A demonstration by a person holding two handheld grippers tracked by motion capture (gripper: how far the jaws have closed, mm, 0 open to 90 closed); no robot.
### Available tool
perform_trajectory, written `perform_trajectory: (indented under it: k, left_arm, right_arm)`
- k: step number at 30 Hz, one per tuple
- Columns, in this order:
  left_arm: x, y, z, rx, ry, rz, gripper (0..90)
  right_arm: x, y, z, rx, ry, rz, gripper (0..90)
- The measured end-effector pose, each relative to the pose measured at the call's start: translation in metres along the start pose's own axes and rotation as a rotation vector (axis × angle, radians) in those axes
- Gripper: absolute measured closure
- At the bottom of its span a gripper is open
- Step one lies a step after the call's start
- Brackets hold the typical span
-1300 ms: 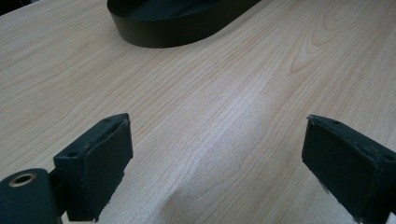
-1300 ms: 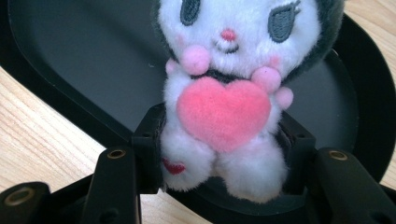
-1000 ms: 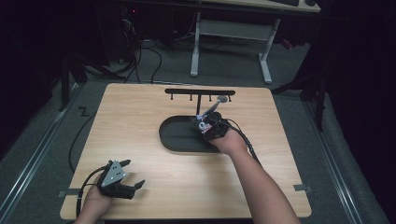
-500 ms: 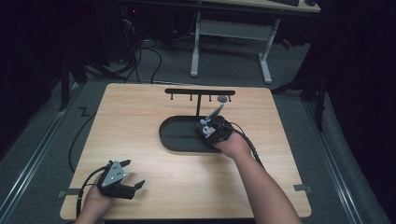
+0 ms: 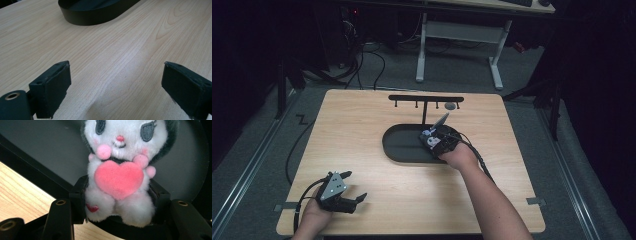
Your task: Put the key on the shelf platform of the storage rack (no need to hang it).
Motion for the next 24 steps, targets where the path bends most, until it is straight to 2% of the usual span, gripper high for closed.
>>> perform_trajectory:
  k: [1,2,4,8,10,20,24]
  left_arm:
    - [0.0,0.0,0.0,0.0,0.001,0.0,9.3]
    - [0.0,0.0,0.0,0.0,0.0,-0.001,9.3]
    - [0.0,0.0,0.0,0.0,-0.001,0.002,9.3]
    - [0.0,0.0,0.0,0.0,-0.001,0.001,9.3]
    - [0.0,0.0,0.0,-0.002,0.0,0.001,9.3]
    - [0.0,0.0,0.0,-0.003,0.0,0.001,9.3]
    - [-0.001,0.0,0.0,-0.002,0.0,0.004,9.3]
  right_arm:
    - [0.002,0.001,0.0,0.008,-0.008,-0.024,45.2]
    - [0.0,0.0,-0.001,0.002,-0.001,-0.004,44.9]
    - [0.001,0.0,-0.002,0.003,-0.004,-0.004,43.2]
    - [0.003,0.0,-0.002,-0.001,-0.004,0.0,33.3]
    - [0.002,0.0,0.001,-0.007,-0.007,-0.005,32.0]
    - [-0.004,0.001,0.015,-0.036,0.002,-0.028,30.0]
    - [-0.004,0.001,0.023,-0.055,-0.013,-0.046,30.0]
Point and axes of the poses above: each handheld gripper's, and its own axes: z roughly backward along the jaws, y roughly out of its underside, x roughly to its left, the point moved 10 cm from there along -z, roughly forward along the jaws, and after that the axes turned 6 degrees about x, right-handed, at the moved point
